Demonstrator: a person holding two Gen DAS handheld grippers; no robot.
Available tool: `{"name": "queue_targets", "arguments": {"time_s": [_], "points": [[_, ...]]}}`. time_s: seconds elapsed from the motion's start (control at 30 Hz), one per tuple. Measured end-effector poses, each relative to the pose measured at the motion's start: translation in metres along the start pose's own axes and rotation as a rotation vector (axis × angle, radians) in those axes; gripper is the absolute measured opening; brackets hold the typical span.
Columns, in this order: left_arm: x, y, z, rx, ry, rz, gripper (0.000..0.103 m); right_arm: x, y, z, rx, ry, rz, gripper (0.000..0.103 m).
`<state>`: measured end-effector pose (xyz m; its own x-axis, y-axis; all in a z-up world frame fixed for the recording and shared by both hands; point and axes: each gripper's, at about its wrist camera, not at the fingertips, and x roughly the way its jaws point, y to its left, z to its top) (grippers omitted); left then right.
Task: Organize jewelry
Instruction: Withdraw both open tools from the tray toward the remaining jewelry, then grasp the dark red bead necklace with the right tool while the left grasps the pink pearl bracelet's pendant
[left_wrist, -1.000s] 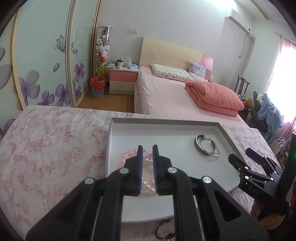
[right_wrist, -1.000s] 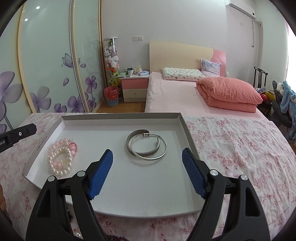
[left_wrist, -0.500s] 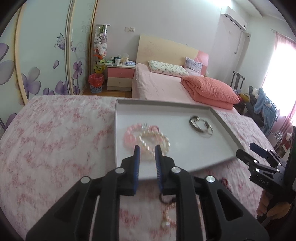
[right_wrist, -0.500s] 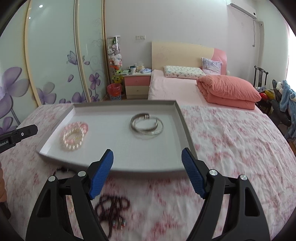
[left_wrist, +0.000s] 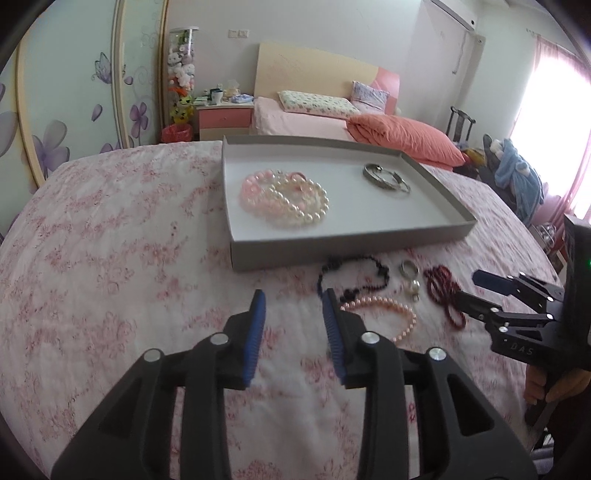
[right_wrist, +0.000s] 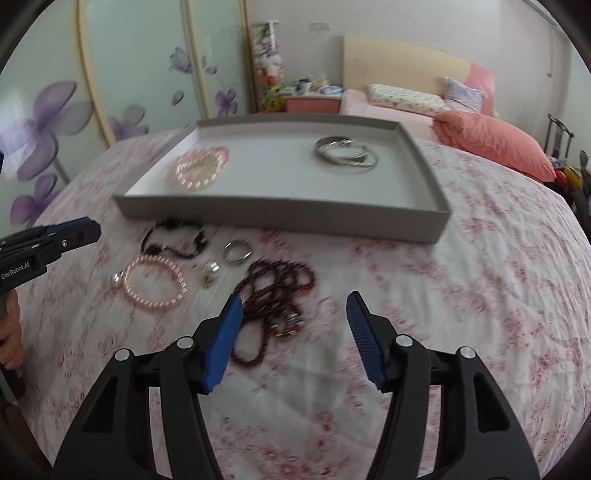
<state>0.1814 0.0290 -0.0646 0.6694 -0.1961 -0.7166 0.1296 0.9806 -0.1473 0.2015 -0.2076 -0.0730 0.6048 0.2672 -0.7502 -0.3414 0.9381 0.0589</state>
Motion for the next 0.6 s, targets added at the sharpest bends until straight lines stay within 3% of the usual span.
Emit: {"name": "queue_targets", "arguments": {"time_s": [0.23, 0.3, 0.37, 0.47, 0.6], "points": [[0.004, -0.005, -0.009, 0.034, 0.017, -0.018, 0.040, 0.013, 0.014, 0.005, -0.035, 0.041, -0.027, 0.059], [0.004, -0.008, -0.011, 0.045, 0.020, -0.023, 0.041, 0.012, 0.013, 0.005, -0.028, 0.035, -0.020, 0.046], [0.005, -0.011, -0.013, 0.064, 0.022, -0.028, 0.042, 0.012, 0.010, 0.006, -0.024, 0.030, -0.029, 0.024], [0.006, -0.016, -0.016, 0.097, 0.032, -0.033, 0.042, 0.011, 0.002, 0.005, 0.001, 0.027, -0.050, 0.015], [0.008, -0.025, -0.022, 0.150, 0.046, -0.035, 0.042, 0.009, -0.019, 0.005, 0.086, 0.024, -0.139, 0.014]]}}
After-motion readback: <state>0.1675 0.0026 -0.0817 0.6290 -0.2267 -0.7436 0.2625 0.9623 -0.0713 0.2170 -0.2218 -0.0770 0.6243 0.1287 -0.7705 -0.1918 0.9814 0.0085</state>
